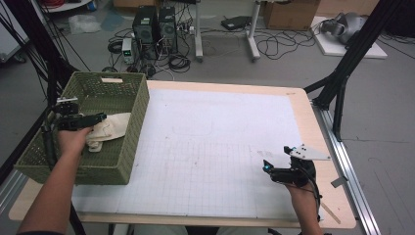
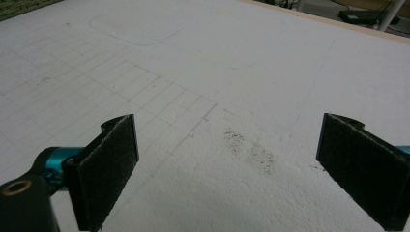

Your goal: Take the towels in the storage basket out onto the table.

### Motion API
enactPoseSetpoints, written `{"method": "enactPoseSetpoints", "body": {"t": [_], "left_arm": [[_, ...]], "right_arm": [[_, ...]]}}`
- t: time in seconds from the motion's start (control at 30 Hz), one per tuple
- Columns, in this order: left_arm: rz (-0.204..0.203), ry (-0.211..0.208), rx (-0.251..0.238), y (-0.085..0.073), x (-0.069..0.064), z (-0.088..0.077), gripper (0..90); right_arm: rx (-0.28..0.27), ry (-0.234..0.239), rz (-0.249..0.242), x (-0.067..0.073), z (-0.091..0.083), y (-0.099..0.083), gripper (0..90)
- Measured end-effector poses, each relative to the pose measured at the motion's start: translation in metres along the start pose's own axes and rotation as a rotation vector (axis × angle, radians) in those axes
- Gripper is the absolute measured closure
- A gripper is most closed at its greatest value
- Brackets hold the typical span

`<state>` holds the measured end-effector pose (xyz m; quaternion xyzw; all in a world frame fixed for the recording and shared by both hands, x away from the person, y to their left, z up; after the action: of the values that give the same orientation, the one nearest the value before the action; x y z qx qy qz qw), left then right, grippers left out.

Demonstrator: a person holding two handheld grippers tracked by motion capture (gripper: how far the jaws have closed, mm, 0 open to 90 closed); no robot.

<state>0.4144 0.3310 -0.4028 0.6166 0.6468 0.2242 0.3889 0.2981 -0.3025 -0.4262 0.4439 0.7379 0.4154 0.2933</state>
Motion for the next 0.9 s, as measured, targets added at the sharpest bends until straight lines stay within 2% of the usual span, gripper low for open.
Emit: {"method": "enactPoseSetpoints", "body": {"t": [0.07, 0.2, 0.3, 0.37, 0.47, 0.57, 0.63, 0.7, 0.77, 0.8, 0.83, 0.9], "left_arm": [[-0.026, 0.029, 0.042, -0.004, 0.003, 0.004, 18.9], [-0.047, 0.069, 0.16, -0.014, 0.006, 0.015, 20.6], [-0.023, 0.067, 0.24, -0.021, 0.004, 0.021, 21.6], [0.021, 0.064, 0.292, -0.027, 0.003, 0.026, 20.3], [0.048, 0.068, 0.311, -0.029, 0.002, 0.029, 17.9], [0.032, 0.058, 0.319, -0.029, 0.001, 0.03, 18.1], [0.032, 0.074, 0.333, -0.028, 0.002, 0.028, 24.0], [0.037, 0.093, 0.346, -0.027, 0.003, 0.025, 35.7], [0.051, 0.092, 0.356, -0.026, 0.004, 0.022, 51.4], [0.049, 0.092, 0.354, -0.026, 0.004, 0.021, 65.0], [0.042, 0.092, 0.352, -0.025, 0.004, 0.019, 65.0], [0.006, 0.079, 0.324, -0.023, 0.006, 0.016, 70.8]], "right_arm": [[0.0, 0.002, 0.002, 0.0, 0.0, 0.0, 7.0], [-0.004, 0.0, -0.008, 0.0, 0.0, 0.001, 7.0], [-0.001, 0.002, -0.001, 0.001, 0.001, 0.001, 7.0], [0.001, 0.003, -0.004, 0.001, 0.001, 0.001, 7.0], [0.001, 0.005, -0.006, 0.001, 0.001, 0.001, 7.0], [0.003, 0.006, -0.007, 0.001, 0.001, 0.001, 7.0], [0.004, 0.006, -0.004, 0.002, 0.001, 0.0, 7.0], [0.004, 0.005, -0.006, 0.002, 0.001, 0.001, 7.1], [0.005, 0.005, -0.006, 0.002, 0.001, 0.0, 7.0], [0.008, 0.004, -0.002, 0.001, 0.001, 0.0, 7.0], [0.008, 0.004, -0.002, 0.001, 0.001, 0.0, 7.0], [0.011, 0.003, 0.0, 0.0, 0.001, 0.0, 7.0]]}}
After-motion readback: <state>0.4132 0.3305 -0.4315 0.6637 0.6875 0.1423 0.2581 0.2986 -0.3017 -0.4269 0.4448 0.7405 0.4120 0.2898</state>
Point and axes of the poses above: each handheld gripper's, and its own axes: z roughly forward along the jaws, y roughly out of its top, x roughly to its left, the point moved 3 cm from there along z, roughly forward along the jaws, and after that the axes turned 7 degrees about -y, right-handed, at the moved point
